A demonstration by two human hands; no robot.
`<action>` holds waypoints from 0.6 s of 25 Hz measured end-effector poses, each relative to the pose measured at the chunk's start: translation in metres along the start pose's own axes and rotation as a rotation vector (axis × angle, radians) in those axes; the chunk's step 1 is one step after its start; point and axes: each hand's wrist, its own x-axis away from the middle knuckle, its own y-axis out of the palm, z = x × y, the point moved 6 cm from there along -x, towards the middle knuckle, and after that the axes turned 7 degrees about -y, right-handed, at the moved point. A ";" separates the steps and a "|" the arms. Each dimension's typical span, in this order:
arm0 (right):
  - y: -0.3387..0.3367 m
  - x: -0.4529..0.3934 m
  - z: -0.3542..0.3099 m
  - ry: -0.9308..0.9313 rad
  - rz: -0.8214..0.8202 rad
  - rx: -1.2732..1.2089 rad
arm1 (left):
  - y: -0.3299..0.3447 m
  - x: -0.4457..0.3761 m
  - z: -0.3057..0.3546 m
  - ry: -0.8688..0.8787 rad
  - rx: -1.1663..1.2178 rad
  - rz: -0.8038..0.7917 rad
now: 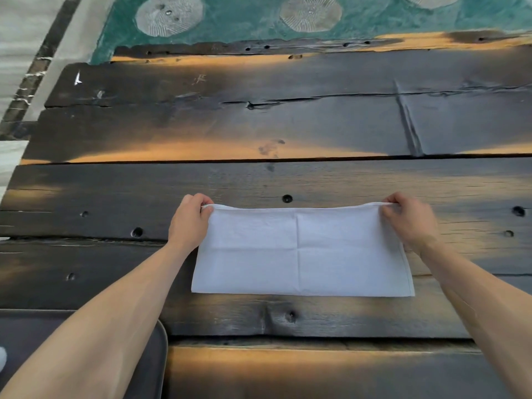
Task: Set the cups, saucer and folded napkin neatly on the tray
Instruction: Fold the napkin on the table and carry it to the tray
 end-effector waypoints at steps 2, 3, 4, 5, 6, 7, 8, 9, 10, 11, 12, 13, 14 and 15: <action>0.003 0.000 0.000 -0.017 0.015 0.004 | 0.004 -0.002 -0.003 -0.013 -0.002 0.006; 0.003 0.000 -0.001 -0.024 0.030 0.014 | 0.004 -0.003 -0.003 -0.017 -0.005 0.011; 0.004 0.001 0.000 -0.028 0.044 0.031 | 0.005 -0.003 -0.004 -0.020 -0.009 0.017; 0.006 0.001 0.000 -0.031 0.057 0.053 | 0.005 -0.004 -0.004 -0.025 -0.013 0.024; 0.007 0.002 0.000 -0.032 0.067 0.075 | 0.006 -0.005 -0.004 -0.030 -0.018 0.032; 0.009 0.003 0.000 -0.030 0.076 0.094 | 0.006 -0.005 -0.005 -0.038 -0.023 0.038; 0.011 0.004 0.000 -0.025 0.086 0.113 | 0.006 -0.005 -0.006 -0.049 -0.027 0.045; 0.011 0.005 0.001 -0.016 0.100 0.129 | 0.006 -0.005 -0.008 -0.067 -0.032 0.053; 0.012 0.008 0.001 -0.002 0.122 0.133 | 0.006 -0.005 -0.009 -0.093 -0.042 0.062; 0.011 0.011 0.001 0.017 0.152 0.121 | 0.005 -0.004 -0.010 -0.121 -0.059 0.073; 0.011 0.016 0.001 0.037 0.183 0.103 | 0.005 -0.001 -0.010 -0.146 -0.075 0.086; 0.012 0.022 0.000 0.051 0.206 0.096 | 0.005 0.003 -0.010 -0.167 -0.083 0.099; 0.014 0.030 -0.001 0.052 0.217 0.111 | 0.004 0.008 -0.011 -0.187 -0.077 0.109; 0.017 0.039 -0.004 0.042 0.213 0.135 | 0.005 0.016 -0.012 -0.210 -0.059 0.112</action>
